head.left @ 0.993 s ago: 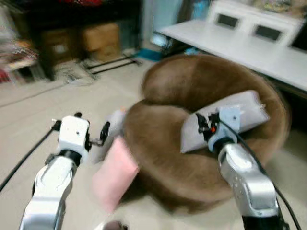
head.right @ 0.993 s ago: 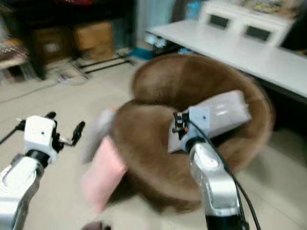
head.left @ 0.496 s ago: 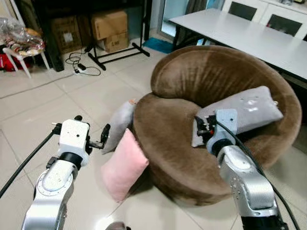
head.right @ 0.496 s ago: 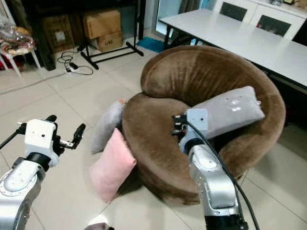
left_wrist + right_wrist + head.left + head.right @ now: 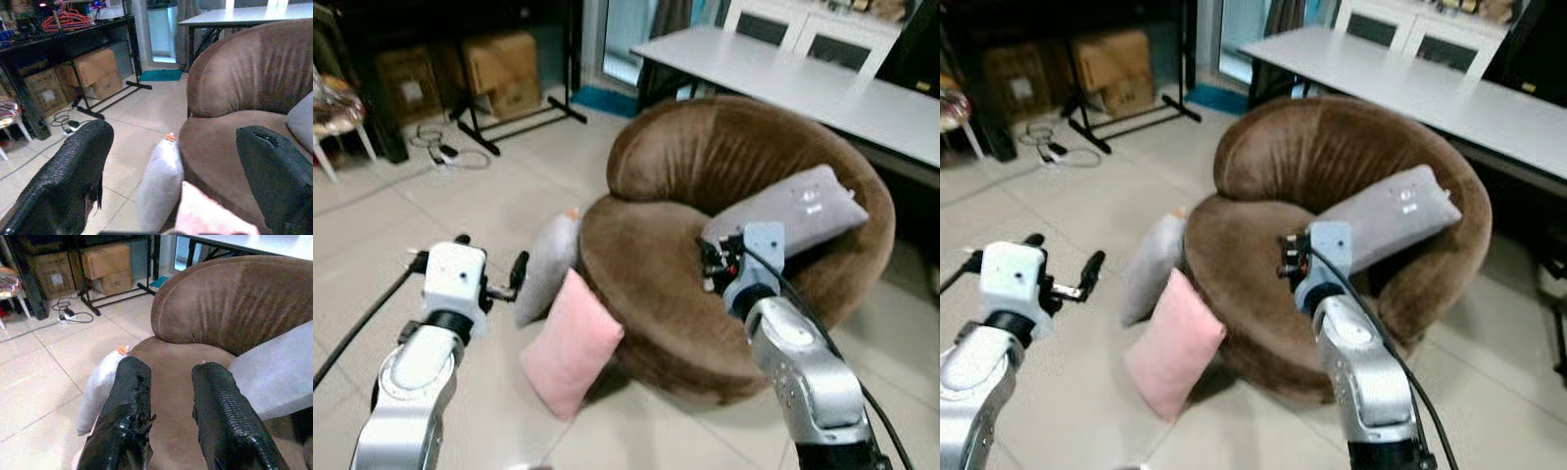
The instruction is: Move the pillow to the sofa from floor
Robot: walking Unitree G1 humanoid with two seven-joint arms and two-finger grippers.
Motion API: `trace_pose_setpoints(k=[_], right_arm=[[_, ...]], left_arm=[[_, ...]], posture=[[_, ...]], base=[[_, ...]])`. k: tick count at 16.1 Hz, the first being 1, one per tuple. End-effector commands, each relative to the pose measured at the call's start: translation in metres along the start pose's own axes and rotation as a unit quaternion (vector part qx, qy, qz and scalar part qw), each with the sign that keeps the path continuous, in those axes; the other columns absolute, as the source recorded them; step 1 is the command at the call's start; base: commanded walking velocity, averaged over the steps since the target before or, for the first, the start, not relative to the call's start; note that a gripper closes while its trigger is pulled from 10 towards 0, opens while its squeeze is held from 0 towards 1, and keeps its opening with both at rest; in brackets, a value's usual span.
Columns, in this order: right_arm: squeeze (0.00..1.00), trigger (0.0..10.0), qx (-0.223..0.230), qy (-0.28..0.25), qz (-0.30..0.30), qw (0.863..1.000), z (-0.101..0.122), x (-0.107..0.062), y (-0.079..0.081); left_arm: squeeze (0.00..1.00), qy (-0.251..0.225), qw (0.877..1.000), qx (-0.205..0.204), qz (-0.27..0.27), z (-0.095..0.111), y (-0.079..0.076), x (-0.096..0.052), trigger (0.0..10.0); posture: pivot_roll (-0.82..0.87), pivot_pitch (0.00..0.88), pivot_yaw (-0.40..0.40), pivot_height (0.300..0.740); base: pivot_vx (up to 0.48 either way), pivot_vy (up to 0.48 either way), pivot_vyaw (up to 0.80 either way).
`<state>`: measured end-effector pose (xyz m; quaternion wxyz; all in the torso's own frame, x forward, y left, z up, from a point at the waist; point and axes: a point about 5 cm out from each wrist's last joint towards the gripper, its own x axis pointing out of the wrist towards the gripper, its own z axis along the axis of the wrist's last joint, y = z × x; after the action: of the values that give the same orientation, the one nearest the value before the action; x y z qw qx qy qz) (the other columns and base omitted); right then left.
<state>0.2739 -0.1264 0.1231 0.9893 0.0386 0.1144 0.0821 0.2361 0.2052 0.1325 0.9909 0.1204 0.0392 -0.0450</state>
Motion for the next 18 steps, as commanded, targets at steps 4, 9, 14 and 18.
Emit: trace_pose_setpoints(k=[4,9,14,18], right_arm=[[0.0,10.0,-0.008,-0.001,-0.011,1.0,0.002,-0.002,-0.008],[0.0,10.0,-0.022,-0.001,0.018,1.0,0.002,-0.003,0.001],[0.0,10.0,-0.018,0.003,-0.003,1.0,0.001,-0.002,-0.003],[0.0,10.0,-0.021,0.006,-0.035,0.999,0.0,0.0,-0.012]], left_arm=[[0.0,-0.003,1.0,-0.003,-0.011,0.003,-0.006,0.003,10.0],[0.0,-0.016,1.0,-0.013,0.005,0.007,0.0,0.006,10.0],[0.0,-0.018,1.0,-0.012,0.003,0.008,-0.001,0.006,10.0],[0.0,-0.017,1.0,-0.006,0.011,0.007,0.003,0.007,10.0]], posture=[[0.04,0.0,-0.071,0.74],[0.04,0.0,-0.066,0.74],[0.04,0.0,-0.064,0.74],[0.04,0.0,-0.068,0.74]], base=[[0.0,0.352,0.0],[0.05,0.0,0.8],[0.283,0.0,0.6],[0.294,0.0,0.0]])
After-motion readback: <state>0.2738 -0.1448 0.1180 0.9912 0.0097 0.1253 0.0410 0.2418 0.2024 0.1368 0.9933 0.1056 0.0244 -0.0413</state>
